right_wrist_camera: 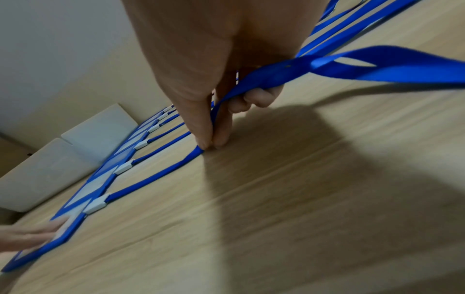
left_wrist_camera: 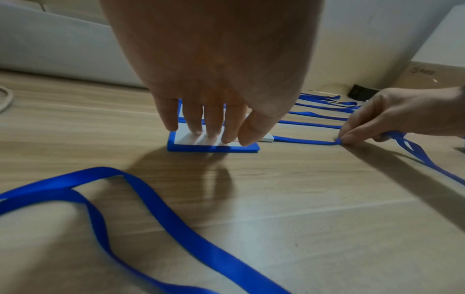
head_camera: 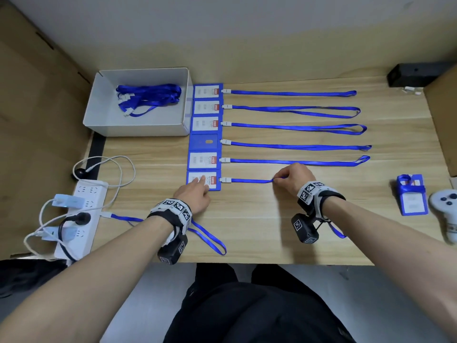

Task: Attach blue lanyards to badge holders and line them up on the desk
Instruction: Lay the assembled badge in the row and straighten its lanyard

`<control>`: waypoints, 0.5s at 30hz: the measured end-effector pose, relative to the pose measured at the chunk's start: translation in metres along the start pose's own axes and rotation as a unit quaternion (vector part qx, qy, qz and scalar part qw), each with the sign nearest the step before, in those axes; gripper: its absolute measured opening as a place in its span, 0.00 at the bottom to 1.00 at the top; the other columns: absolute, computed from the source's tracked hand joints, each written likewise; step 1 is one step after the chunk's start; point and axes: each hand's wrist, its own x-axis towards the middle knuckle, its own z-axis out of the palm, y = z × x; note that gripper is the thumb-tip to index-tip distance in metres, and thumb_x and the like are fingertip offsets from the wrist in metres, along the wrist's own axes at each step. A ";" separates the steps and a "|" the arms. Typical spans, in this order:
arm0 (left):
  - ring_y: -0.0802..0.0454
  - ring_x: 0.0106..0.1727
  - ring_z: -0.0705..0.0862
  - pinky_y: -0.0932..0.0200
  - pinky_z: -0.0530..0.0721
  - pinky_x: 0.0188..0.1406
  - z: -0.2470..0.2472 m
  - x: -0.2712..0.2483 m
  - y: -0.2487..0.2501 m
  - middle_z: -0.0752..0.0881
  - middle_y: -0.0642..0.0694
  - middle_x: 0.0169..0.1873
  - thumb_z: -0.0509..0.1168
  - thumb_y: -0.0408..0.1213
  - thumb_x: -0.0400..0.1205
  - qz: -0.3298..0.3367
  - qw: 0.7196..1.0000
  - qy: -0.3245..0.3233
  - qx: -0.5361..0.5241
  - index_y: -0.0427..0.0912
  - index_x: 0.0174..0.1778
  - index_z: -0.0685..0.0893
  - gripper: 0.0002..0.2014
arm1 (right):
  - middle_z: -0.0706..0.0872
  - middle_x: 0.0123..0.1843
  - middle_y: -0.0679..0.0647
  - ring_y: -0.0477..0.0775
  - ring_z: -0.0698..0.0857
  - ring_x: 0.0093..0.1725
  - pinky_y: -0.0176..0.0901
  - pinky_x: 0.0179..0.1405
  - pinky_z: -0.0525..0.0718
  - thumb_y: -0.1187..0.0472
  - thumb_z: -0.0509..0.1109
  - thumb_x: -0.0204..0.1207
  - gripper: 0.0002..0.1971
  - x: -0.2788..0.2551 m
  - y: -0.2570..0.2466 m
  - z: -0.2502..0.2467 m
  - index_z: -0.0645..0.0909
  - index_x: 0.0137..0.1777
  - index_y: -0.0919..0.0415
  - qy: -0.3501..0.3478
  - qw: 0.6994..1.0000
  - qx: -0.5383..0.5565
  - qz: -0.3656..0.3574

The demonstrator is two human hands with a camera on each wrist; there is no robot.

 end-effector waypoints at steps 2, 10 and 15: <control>0.42 0.70 0.77 0.48 0.81 0.62 -0.002 -0.001 0.002 0.74 0.42 0.75 0.54 0.43 0.84 0.001 0.999 0.035 -0.007 0.43 0.78 0.71 0.24 | 0.91 0.41 0.43 0.49 0.86 0.43 0.42 0.40 0.84 0.51 0.75 0.72 0.04 0.002 0.003 0.002 0.91 0.40 0.44 0.014 1.000 0.000 -0.019; 0.43 0.83 0.62 0.47 0.69 0.77 0.019 0.001 0.068 0.59 0.43 0.84 0.57 0.39 0.82 0.155 0.979 0.123 -0.038 0.41 0.82 0.64 0.29 | 0.89 0.47 0.43 0.49 0.84 0.49 0.49 0.49 0.85 0.51 0.76 0.74 0.03 0.004 0.013 0.010 0.90 0.44 0.46 0.035 0.997 0.015 -0.074; 0.47 0.87 0.39 0.46 0.48 0.85 0.041 0.020 0.116 0.36 0.43 0.86 0.54 0.45 0.84 0.204 0.973 0.066 0.083 0.39 0.86 0.41 0.39 | 0.88 0.47 0.46 0.50 0.84 0.49 0.48 0.50 0.83 0.54 0.76 0.74 0.06 -0.001 0.021 0.002 0.90 0.50 0.47 0.041 0.995 -0.008 -0.096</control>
